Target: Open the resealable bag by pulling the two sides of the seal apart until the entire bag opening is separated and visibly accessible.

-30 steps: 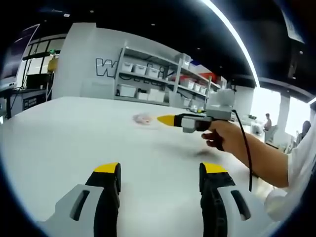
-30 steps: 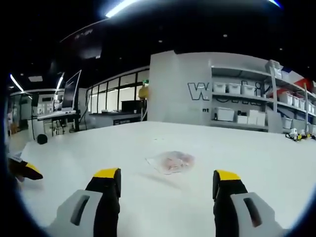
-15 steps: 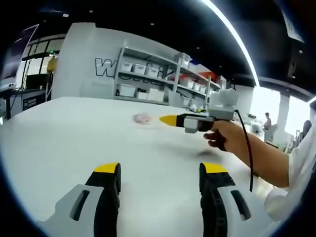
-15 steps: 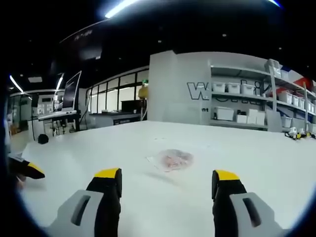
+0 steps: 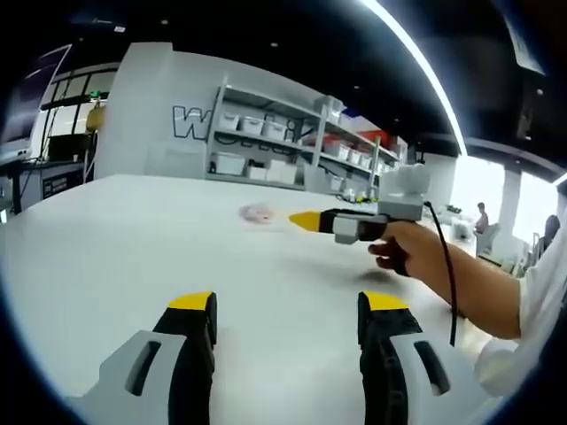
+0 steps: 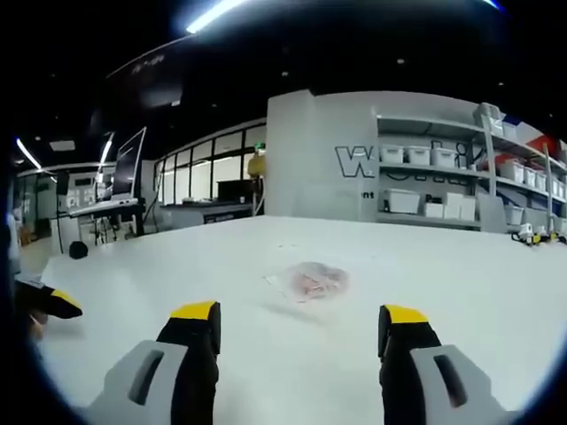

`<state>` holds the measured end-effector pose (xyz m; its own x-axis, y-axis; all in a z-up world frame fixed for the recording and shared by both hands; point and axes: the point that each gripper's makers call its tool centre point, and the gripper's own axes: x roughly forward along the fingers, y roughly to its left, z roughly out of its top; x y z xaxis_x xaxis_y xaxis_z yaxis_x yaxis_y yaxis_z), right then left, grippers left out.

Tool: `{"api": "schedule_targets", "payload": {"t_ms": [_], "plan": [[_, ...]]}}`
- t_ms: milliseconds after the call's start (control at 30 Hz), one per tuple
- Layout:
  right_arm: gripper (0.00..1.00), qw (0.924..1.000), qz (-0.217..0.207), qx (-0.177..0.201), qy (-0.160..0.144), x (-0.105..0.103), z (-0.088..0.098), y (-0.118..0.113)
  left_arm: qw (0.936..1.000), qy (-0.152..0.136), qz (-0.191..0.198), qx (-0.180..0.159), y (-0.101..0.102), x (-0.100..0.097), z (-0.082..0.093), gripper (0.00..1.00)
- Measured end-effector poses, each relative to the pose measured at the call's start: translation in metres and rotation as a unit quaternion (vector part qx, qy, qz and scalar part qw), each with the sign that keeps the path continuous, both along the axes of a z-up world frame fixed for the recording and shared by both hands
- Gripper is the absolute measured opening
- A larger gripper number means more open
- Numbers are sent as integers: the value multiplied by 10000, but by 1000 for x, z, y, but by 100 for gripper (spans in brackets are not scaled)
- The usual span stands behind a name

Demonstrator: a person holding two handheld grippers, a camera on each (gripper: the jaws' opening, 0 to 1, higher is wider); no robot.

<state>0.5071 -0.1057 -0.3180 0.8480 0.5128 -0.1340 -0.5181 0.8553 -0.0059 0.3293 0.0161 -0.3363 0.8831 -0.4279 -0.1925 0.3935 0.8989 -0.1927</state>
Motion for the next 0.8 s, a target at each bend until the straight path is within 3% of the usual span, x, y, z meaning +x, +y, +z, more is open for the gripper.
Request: {"api": "schedule_targets", "payload": {"t_ms": [400, 800], "plan": [[71, 10000, -51, 15, 39, 5, -6, -4, 10000, 11, 5, 10, 0, 0, -1, 64], [71, 9999, -53, 103, -116, -3, 9, -9, 10000, 9, 14, 14, 0, 1, 0, 65]]}}
